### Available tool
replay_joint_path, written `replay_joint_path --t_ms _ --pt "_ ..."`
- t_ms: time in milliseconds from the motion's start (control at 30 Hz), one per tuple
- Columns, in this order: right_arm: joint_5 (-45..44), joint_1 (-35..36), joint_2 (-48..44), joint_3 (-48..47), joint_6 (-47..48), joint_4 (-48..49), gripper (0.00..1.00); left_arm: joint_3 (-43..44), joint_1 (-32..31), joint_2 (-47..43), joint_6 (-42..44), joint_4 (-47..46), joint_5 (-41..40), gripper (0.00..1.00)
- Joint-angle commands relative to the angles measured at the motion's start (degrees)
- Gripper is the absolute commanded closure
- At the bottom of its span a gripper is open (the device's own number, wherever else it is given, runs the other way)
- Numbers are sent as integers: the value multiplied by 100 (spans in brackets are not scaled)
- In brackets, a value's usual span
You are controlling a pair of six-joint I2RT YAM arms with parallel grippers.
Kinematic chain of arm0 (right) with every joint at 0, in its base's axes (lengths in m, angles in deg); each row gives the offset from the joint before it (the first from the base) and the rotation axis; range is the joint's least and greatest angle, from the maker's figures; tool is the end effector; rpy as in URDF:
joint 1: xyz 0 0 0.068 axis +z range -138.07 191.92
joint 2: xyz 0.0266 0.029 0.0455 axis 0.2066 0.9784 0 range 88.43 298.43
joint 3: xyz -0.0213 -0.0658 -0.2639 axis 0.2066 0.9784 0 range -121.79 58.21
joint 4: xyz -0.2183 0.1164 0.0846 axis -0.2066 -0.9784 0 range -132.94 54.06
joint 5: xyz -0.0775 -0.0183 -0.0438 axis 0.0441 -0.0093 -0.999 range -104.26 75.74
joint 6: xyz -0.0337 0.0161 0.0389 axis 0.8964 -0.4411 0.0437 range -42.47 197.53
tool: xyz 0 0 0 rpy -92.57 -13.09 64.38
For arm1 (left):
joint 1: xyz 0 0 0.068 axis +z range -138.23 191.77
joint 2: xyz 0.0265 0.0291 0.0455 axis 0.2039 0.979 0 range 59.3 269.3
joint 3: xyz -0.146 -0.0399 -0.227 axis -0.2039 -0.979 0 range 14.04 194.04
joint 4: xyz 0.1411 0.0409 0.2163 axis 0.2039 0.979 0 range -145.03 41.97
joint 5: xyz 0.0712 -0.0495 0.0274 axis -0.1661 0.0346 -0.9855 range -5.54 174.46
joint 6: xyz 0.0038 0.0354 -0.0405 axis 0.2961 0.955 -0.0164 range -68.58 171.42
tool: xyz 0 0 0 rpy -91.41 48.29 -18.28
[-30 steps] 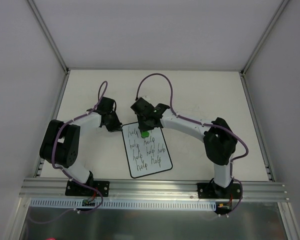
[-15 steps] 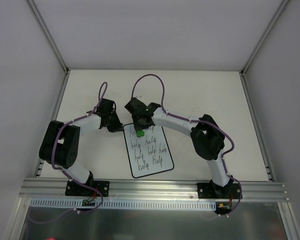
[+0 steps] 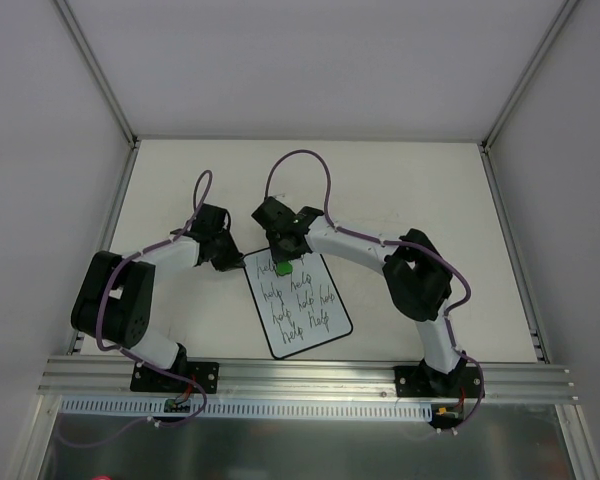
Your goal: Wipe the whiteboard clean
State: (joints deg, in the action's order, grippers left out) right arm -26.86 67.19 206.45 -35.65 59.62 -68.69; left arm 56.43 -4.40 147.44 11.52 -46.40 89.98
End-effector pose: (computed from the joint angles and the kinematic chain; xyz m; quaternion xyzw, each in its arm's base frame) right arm 0.2637 0.3666 0.2100 -0.2755 0.9126 0.0843 0.2900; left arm 0.2768 -0.0839 0.1549 -0.1812 0.9337 -0.1841 0.2481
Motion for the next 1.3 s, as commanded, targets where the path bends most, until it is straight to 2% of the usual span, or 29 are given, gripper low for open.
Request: replay_joint_path --t_ms 0,67,667,1000,1267 --pt "-102 -24 -174 -176 51 23 100 -126 -54 370 52 421 -253 94" --pt "-111 -51 -51 -246 42 15 100 -135 -54 450 52 377 -235 100" --pt "74 116 837 -1204 -300 6 100 -231 -89 529 -62 201 -183 100" --pt "-207 186 1030 -1205 -705 6 100 -258 -89 538 -88 148 -200 100" --pt "-374 125 784 -967 -495 6 100 -249 -89 538 -88 148 -192 100"
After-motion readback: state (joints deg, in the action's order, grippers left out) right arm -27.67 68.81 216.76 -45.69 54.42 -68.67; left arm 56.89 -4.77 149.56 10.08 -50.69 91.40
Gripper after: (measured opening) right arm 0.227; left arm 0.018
